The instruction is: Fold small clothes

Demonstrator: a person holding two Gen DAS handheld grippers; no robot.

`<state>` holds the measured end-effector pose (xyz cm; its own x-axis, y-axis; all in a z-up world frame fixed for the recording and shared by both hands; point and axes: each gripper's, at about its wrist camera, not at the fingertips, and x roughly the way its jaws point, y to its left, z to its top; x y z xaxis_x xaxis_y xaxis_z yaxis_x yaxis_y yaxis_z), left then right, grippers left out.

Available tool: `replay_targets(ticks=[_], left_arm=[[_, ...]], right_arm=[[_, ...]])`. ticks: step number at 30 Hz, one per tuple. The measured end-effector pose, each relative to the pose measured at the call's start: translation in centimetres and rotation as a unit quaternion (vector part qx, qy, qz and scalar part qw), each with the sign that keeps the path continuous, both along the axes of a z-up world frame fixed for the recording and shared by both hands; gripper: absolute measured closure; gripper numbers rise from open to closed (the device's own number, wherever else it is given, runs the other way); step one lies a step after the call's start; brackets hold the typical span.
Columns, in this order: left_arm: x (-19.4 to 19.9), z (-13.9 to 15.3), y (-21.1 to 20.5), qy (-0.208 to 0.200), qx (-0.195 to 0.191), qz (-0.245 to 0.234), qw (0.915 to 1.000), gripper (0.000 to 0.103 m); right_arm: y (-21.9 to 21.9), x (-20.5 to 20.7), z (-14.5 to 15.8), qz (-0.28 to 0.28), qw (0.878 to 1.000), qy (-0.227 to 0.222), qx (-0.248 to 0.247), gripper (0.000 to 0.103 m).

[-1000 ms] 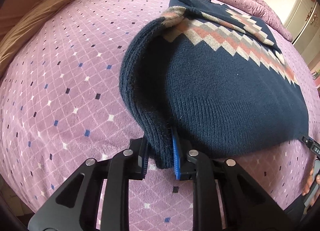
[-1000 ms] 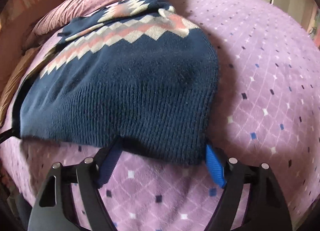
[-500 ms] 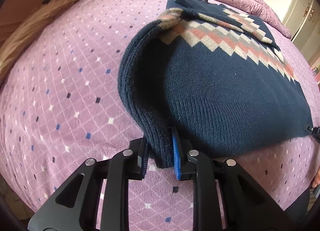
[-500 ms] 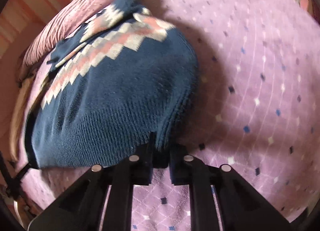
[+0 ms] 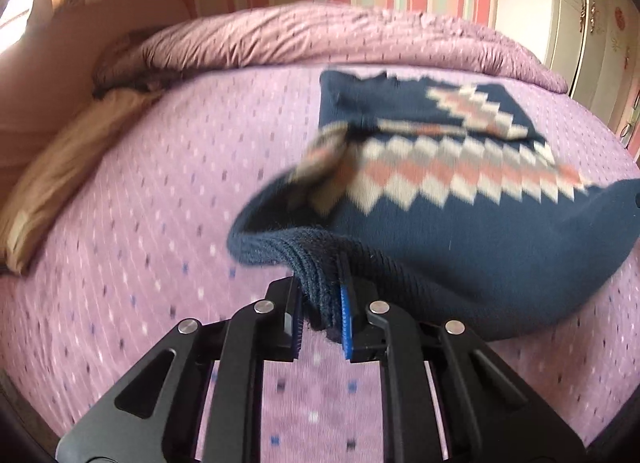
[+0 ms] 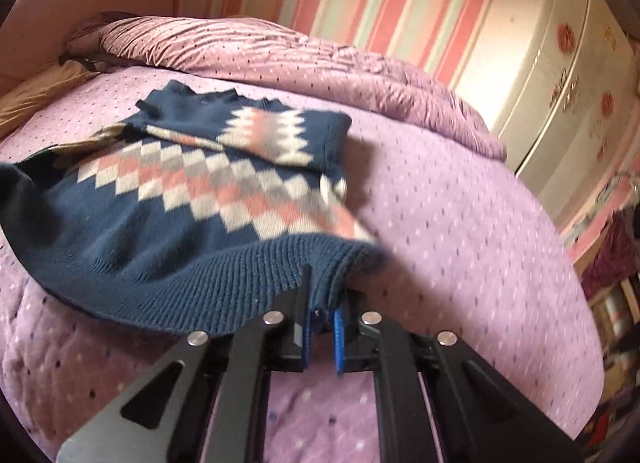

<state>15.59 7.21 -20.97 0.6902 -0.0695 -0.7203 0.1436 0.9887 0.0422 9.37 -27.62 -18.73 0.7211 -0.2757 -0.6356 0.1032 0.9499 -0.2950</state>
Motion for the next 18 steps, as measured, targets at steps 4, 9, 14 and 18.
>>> replay_targets(ticks=[4, 9, 14, 18], left_arm=[[3.3, 1.4, -1.2, -0.025, 0.003, -0.007, 0.9997, 0.091], [9.0, 1.5, -3.3, -0.042, 0.007, -0.021, 0.9989, 0.091], [15.3, -0.1, -4.9, -0.042, -0.001, -0.026, 0.9988, 0.091], [20.0, -1.1, -5.4, -0.044, 0.001, -0.020, 0.9988, 0.092]], right_arm=[[-0.7, 3.2, 1.0, 0.006, 1.000, -0.017, 0.015, 0.095], [-1.6, 9.0, 0.8, 0.020, 0.998, -0.034, 0.038, 0.095], [-2.6, 15.2, -0.6, 0.026, 0.998, -0.032, 0.048, 0.095], [-3.6, 20.0, -1.5, 0.018, 0.998, -0.029, 0.045, 0.095]])
